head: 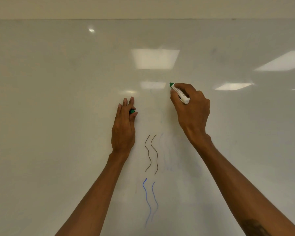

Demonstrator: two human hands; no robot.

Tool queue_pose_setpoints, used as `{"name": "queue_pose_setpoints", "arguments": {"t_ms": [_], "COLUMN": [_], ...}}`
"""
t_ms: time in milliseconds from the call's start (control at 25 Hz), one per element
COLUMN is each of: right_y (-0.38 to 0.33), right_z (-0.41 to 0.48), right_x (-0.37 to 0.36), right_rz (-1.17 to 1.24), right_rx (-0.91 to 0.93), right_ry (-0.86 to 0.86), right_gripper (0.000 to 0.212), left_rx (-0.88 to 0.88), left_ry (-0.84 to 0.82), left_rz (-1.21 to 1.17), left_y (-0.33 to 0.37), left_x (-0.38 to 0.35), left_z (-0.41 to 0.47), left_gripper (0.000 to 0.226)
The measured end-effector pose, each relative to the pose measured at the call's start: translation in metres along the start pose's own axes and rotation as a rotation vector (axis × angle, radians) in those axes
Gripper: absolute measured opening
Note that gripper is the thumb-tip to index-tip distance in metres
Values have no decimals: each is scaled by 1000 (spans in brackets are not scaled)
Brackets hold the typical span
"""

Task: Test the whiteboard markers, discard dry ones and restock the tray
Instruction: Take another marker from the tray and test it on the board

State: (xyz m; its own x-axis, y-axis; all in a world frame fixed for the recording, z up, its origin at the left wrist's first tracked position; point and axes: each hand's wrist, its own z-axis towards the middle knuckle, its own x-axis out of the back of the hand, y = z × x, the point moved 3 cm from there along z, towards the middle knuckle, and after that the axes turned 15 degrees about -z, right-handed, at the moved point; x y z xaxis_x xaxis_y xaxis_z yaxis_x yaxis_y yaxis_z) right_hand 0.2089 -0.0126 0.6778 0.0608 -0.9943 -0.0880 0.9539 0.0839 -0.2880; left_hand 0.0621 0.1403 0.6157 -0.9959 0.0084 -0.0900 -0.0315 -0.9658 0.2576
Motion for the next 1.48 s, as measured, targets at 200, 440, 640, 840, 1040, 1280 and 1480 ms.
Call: {"name": "queue_pose_setpoints", "arguments": {"t_ms": [200, 440, 640, 840, 1040, 1280, 1480], "right_y": [-6, -19, -24, -7, 13, 3, 5], "right_z": [3, 16, 17, -28, -83, -33, 17], "right_x": [-3, -10, -19, -9, 5, 17, -2], "right_rz": [44, 7, -179, -310, -341, -135, -56], "right_rx": [-4, 78, 116, 164, 167, 51, 19], "right_ry": [-31, 51, 79, 111, 53, 36, 23], "right_gripper": [18, 13, 17, 12, 8, 13, 22], "left_rx": [-40, -70, -82, -67, -64, -63, -86], "left_ry": [9, 13, 21, 16, 19, 24, 35], "left_rz": [19, 50, 53, 36, 30, 29, 33], "left_y": [0, -3, -2, -4, -2, -2, -2], "left_x": [0, -3, -1, 0, 0, -1, -1], "left_z": [4, 6, 8, 7, 6, 3, 4], "left_gripper": [56, 59, 61, 55, 56, 53, 49]}}
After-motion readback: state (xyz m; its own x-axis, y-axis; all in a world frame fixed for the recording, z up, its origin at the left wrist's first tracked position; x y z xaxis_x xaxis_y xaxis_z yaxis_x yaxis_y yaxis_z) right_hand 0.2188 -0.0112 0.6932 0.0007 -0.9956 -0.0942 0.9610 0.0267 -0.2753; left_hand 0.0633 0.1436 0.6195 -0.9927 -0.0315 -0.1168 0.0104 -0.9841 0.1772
